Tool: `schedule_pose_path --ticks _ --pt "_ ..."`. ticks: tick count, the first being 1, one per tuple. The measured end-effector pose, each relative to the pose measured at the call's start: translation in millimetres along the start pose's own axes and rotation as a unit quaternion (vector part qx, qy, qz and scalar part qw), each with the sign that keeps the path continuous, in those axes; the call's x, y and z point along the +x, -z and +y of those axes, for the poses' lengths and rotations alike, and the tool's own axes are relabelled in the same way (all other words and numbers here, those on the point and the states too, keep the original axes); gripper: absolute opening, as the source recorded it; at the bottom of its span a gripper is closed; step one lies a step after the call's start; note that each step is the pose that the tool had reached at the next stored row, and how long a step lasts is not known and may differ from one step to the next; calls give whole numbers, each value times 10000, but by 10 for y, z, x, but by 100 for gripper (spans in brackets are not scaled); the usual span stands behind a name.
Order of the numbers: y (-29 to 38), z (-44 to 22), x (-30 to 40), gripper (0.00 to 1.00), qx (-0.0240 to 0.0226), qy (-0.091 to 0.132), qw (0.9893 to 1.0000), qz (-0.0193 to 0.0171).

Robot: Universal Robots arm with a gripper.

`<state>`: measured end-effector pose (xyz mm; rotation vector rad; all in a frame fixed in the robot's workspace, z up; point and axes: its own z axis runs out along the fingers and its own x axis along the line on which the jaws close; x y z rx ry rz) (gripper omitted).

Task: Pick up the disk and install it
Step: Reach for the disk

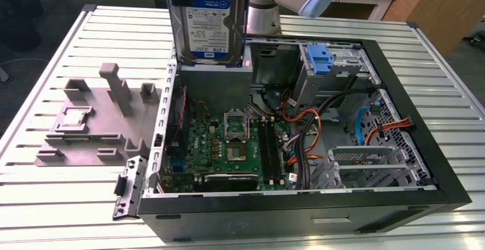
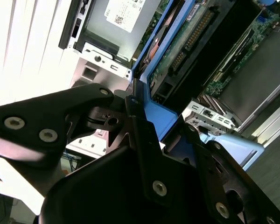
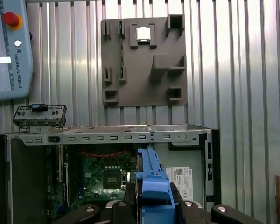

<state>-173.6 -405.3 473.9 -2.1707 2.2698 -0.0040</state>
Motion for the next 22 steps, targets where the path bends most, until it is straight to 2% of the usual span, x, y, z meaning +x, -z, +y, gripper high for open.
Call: schedule_pose_path --ticks 22 --pt "-2 -128 -6 37 0 0 10000 0"
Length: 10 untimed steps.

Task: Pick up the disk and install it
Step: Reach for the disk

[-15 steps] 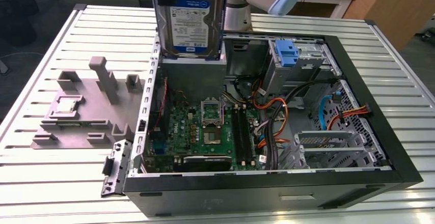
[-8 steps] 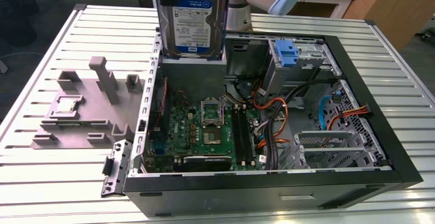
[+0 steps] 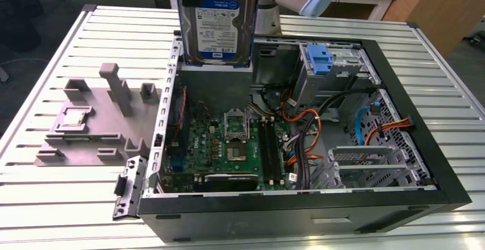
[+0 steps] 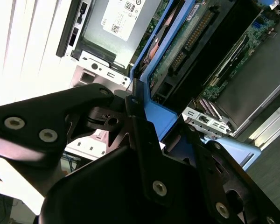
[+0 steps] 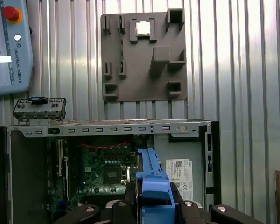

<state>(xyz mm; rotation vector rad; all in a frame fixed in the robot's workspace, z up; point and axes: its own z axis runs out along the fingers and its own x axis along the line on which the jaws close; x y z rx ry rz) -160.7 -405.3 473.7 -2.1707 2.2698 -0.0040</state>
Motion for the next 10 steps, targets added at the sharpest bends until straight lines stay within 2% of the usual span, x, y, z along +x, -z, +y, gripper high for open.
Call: schedule_pose_path --ticks 10 --pt "0 -65 -3 37 0 0 10000 0"
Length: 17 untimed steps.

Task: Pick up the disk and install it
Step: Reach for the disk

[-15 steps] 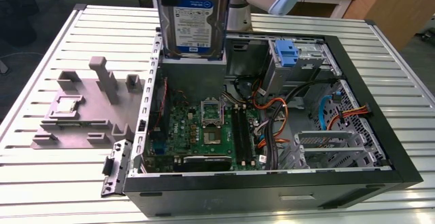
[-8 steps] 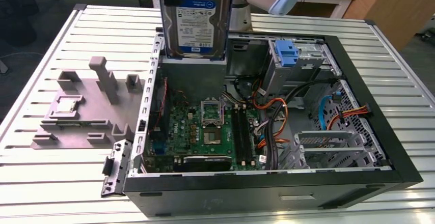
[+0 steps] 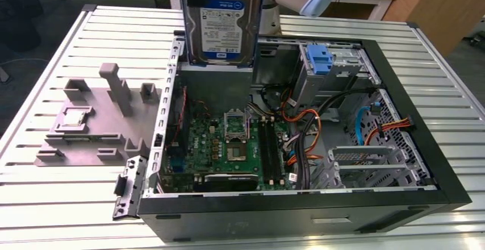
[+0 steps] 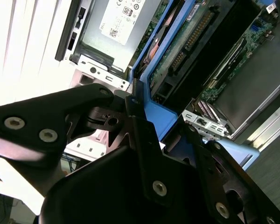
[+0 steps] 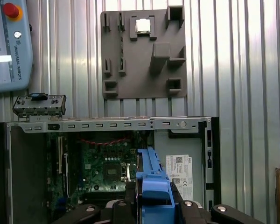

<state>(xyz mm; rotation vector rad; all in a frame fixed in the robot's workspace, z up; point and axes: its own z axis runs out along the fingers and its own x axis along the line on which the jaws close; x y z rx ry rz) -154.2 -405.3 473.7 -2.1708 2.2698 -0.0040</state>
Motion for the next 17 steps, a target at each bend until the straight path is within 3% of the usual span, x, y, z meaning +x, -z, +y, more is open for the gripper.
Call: schedule_pose_path --ticks 17 --pt "-1 -122 -5 37 0 0 10000 0"
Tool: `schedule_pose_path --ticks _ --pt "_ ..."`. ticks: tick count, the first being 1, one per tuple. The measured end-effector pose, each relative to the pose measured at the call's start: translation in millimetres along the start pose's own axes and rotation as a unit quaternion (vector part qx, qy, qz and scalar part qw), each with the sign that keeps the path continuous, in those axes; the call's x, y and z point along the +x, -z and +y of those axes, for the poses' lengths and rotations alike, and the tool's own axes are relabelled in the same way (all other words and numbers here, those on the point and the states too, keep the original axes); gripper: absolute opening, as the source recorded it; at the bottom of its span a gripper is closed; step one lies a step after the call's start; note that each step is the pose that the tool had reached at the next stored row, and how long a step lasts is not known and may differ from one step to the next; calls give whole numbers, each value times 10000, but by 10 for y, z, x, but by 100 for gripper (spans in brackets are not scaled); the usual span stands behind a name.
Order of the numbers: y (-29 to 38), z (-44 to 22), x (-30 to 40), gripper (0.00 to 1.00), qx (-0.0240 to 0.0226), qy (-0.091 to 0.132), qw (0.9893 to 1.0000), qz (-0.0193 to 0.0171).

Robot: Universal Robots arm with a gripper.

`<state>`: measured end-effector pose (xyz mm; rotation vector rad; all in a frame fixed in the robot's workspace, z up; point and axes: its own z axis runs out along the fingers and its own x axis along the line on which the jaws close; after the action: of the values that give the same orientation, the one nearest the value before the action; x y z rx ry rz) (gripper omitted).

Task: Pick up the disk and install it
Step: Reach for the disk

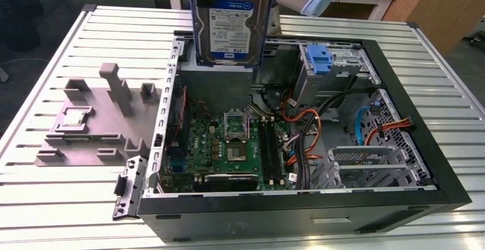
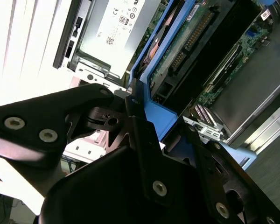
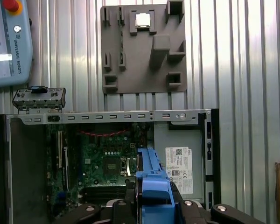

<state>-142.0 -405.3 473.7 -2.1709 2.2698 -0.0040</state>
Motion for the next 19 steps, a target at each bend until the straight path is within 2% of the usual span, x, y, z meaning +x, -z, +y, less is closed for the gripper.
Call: schedule_pose_path --ticks 11,19 --pt "-1 -76 -4 37 0 0 10000 0" --pt "-1 -161 -7 37 0 0 10000 0"
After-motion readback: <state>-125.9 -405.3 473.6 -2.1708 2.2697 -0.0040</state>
